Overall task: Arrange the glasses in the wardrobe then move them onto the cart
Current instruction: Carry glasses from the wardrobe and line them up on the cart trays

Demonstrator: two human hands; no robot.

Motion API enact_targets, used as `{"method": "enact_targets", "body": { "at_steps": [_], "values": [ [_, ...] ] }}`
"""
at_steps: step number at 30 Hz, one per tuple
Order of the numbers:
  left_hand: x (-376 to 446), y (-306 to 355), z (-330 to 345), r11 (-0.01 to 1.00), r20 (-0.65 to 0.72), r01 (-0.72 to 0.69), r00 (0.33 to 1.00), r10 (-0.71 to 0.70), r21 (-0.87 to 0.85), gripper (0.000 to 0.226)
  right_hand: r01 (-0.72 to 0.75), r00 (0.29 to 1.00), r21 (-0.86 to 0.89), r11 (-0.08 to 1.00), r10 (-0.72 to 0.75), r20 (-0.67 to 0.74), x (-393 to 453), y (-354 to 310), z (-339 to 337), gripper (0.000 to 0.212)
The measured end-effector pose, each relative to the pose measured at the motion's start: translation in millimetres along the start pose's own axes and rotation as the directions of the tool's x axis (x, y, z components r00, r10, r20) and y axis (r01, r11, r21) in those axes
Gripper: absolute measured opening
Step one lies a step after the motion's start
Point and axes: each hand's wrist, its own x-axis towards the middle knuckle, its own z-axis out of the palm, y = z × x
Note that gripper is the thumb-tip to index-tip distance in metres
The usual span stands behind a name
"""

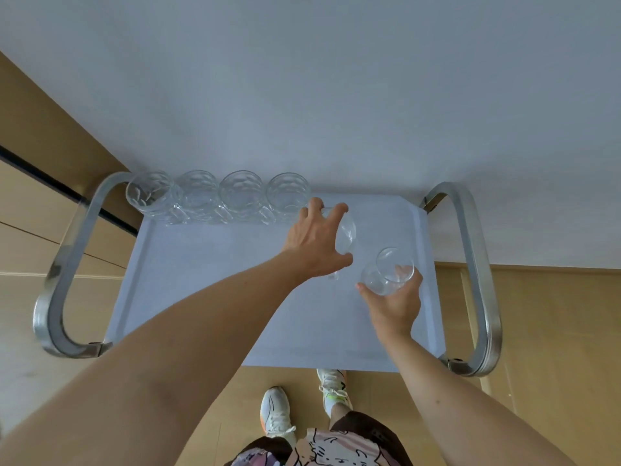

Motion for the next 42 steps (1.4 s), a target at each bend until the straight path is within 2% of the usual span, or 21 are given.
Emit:
{"method": "enact_targets", "body": {
  "at_steps": [4, 10, 14, 20, 24, 27, 30, 33, 37, 42],
  "values": [
    [33.4, 16.0, -6.9, 0.996, 0.011, 0.003, 1.000, -0.004, 0.085, 0.086, -0.009, 0.999, 0.008, 1.000, 0.009, -0.050, 19.7, -4.8, -0.7, 0.087],
    [74.4, 25.4, -1.4, 0.981, 0.001, 0.049, 0.999, -0.050, 0.185, 0.085, -0.016, 0.999, 0.043, 0.999, 0.018, -0.048, 44.1, -9.0, 0.9, 0.088],
    [93.8, 25.5, 3.6, 0.934, -0.038, 0.105, 0.994, -0.098, 0.340, 0.074, -0.007, 1.000, 0.049, 0.999, 0.008, -0.010, 56.1, -10.6, 2.1, 0.085],
    [110.9, 28.0, 6.2, 0.906, -0.064, 0.186, 0.983, -0.175, 0.381, 0.061, -0.002, 1.000, 0.034, 0.999, 0.001, 0.017, 64.4, -9.1, 1.3, 0.084],
    [116.8, 29.6, 7.8, 0.884, -0.070, 0.233, 0.972, -0.225, 0.406, 0.071, -0.011, 0.999, 0.020, 1.000, 0.011, 0.037, 70.1, -9.6, 0.4, 0.082],
    [117.7, 29.3, 9.5, 0.880, -0.025, 0.242, 0.967, -0.255, 0.408, 0.095, -0.002, 0.999, 0.014, 1.000, 0.001, 0.042, 72.7, -11.1, -0.1, 0.083],
    [117.2, 29.4, 6.4, 0.895, 0.050, 0.192, 0.972, -0.231, 0.402, 0.109, 0.004, 0.999, 0.014, 1.000, -0.004, 0.049, 75.2, -11.8, -0.7, 0.083],
    [119.2, 24.4, -1.3, 0.938, 0.155, 0.074, 0.979, -0.133, 0.339, 0.104, 0.010, 0.999, 0.009, 1.000, -0.010, 0.049, 77.2, -12.4, -0.2, 0.081],
    [121.8, 9.3, -18.0, 0.974, 0.362, -0.105, 0.932, 0.026, 0.200, 0.103, 0.017, 0.999, 0.004, 1.000, -0.017, 0.040, 77.9, -11.9, 0.2, 0.081],
    [130.0, -2.2, -28.7, 0.973, 0.382, -0.176, 0.918, 0.107, 0.151, 0.107, 0.024, 0.999, 0.008, 1.000, -0.024, 0.044, 77.1, -12.5, 0.8, 0.081]
  ]
}}
